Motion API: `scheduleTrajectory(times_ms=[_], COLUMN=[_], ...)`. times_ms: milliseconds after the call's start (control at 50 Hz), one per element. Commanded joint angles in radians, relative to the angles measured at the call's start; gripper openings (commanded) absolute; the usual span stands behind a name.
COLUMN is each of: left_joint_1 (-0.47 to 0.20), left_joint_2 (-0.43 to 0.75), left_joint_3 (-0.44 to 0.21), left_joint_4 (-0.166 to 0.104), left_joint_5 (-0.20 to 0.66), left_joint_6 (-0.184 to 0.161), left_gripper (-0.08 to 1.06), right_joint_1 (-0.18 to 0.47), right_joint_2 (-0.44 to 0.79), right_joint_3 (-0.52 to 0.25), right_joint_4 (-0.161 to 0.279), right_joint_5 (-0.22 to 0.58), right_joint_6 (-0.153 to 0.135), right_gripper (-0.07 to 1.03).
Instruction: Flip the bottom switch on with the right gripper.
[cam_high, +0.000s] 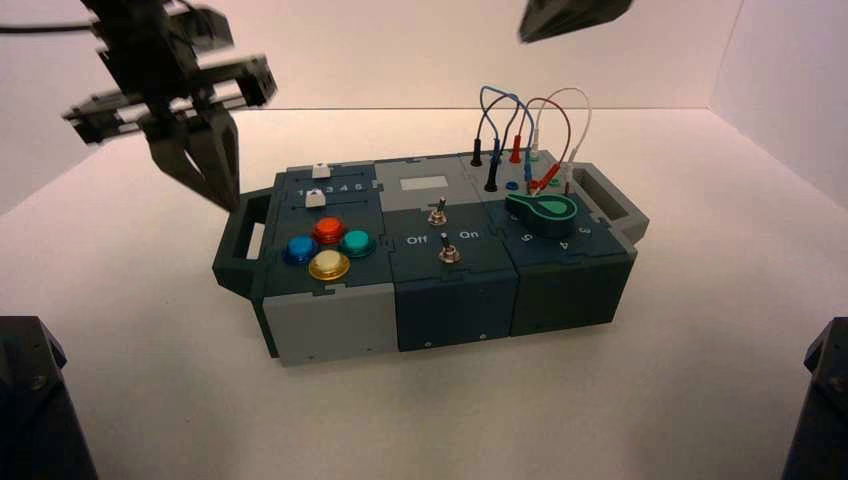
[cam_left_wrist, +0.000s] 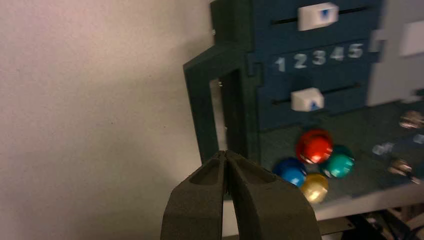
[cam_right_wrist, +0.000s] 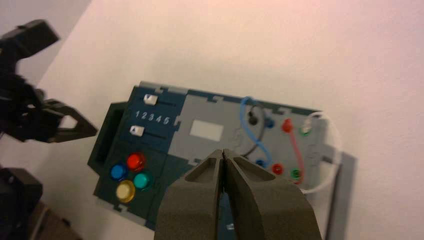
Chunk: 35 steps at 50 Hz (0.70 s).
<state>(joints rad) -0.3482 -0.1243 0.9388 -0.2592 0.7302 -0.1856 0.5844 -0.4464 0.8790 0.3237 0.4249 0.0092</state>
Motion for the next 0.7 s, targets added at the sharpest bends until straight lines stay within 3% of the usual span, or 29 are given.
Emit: scheduleTrajectory(times_ms=[20,280,700], left_joint_1=[-0.002,-0.002,-0.002], left_joint_2=[0.063,0.167,0.189], left_joint_3=[-0.031,-0.038,-0.049], left_joint_4=[0.0,-0.003,0.0], left_joint_5=[-0.018,-0.051,-0.043], left_joint_6=[-0.005,-0.003,-0.002], left_gripper=[-0.03,-0.03,-0.03], right_joint_1=[0.017,0.04,0.101], right_joint_2=[0.035,0.121,0.137], right_joint_3=[-0.057,-0.101,-0.117], right_joint_4=[0.023,0.057,0.106], right_joint_5=[0.023,0.089,0.129], right_joint_6=[0.008,0.017,0.023], right_gripper=[-0.02,-0.02,-0.02])
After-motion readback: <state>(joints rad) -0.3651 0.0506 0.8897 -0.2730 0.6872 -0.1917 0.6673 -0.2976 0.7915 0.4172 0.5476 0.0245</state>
